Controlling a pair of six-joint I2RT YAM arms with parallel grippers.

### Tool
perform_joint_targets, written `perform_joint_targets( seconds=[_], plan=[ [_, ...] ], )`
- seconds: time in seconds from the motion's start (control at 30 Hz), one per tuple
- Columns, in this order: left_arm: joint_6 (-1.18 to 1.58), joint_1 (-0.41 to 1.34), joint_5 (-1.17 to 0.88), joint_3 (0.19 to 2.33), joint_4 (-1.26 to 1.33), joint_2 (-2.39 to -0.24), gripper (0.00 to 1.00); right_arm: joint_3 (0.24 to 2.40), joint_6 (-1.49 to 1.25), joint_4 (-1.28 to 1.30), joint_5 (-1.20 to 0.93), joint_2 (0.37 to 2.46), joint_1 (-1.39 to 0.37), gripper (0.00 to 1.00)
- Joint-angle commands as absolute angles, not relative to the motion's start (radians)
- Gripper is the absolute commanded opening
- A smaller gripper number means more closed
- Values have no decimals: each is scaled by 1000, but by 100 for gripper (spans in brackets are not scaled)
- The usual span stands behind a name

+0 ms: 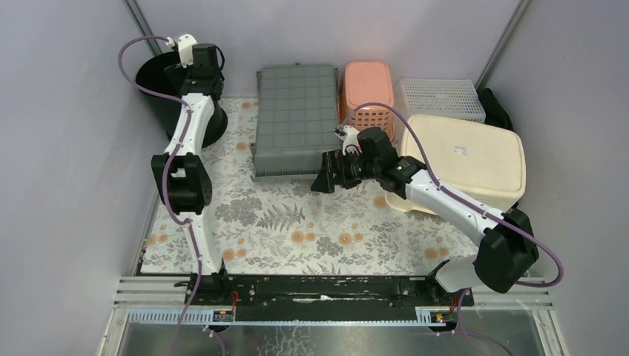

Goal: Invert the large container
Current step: Move the container to the center of the board.

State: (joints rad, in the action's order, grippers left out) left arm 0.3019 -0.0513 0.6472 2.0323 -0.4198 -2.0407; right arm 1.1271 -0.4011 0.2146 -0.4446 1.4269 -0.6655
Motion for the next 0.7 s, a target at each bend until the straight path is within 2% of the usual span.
perform_joint_targets(
  seconds=[0.0, 0.17, 0.27, 0.57, 0.67],
  plan=[
    [306, -68, 654, 2056, -422, -2089, 99, 1079, -408, 117, -500, 1360, -664, 99],
    [297, -77, 636, 2054, -443, -2121, 95, 1070, -392, 109, -542, 1365, -664, 99],
    [295, -78, 617, 2040, -448, -2131, 89, 1061, -386, 102, -553, 1359, -664, 99],
    [290, -80, 547, 1978, -465, -2101, 63, 1037, -391, 78, -557, 1347, -664, 99],
    [304, -75, 522, 1977, -498, -2084, 58, 1039, -399, 75, -564, 1353, -664, 100]
  ],
)
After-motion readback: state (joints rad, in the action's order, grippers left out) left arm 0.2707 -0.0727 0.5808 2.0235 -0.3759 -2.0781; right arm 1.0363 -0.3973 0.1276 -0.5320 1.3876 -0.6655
